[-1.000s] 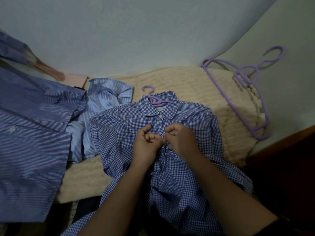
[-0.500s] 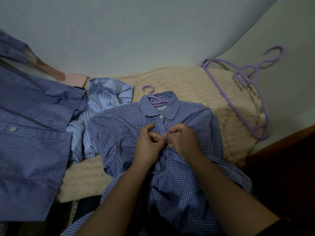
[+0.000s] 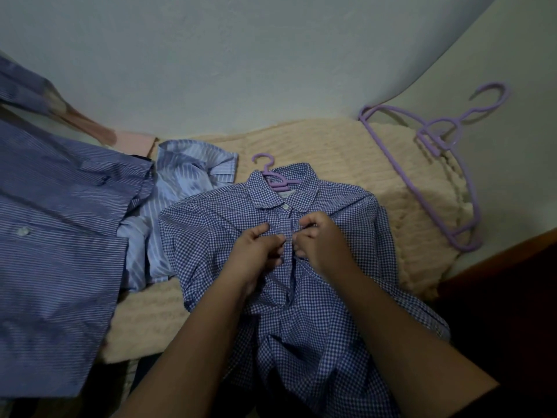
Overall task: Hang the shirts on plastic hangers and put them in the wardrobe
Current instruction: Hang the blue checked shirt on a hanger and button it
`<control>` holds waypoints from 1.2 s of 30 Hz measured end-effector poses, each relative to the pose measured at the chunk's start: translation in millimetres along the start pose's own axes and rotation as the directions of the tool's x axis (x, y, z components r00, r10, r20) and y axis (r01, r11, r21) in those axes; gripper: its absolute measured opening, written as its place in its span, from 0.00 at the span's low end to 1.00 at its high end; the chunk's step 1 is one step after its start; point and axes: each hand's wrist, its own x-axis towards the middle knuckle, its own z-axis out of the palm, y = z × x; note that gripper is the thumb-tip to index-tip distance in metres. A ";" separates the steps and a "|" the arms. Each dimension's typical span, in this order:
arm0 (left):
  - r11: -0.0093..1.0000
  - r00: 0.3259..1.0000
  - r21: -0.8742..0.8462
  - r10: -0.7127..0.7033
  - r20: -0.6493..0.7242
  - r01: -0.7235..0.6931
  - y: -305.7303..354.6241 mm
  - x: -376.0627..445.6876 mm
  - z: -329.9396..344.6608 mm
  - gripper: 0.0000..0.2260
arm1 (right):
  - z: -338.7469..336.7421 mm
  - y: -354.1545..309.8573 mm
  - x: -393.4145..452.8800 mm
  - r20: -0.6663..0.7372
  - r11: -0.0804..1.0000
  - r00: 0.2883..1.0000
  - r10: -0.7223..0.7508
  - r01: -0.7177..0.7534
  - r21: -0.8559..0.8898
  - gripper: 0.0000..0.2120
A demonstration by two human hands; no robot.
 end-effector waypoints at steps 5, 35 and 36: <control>0.948 0.980 0.288 0.168 -0.105 -0.132 10.6 11.3 -9.5 0.12 | -8.0 -15.6 21.8 0.142 0.965 0.973 0.182 -0.205 0.165 0.20; 0.184 0.828 0.945 0.546 0.130 -0.270 -38.9 -73.6 -33.6 0.21 | -71.2 -16.0 -62.6 -0.075 0.779 0.994 0.079 -0.108 -0.617 0.28; 0.196 0.844 0.947 0.524 0.117 -0.253 -42.4 -75.3 -35.6 0.20 | -69.3 -15.7 -69.6 -0.080 0.727 0.993 0.090 -0.120 -0.676 0.28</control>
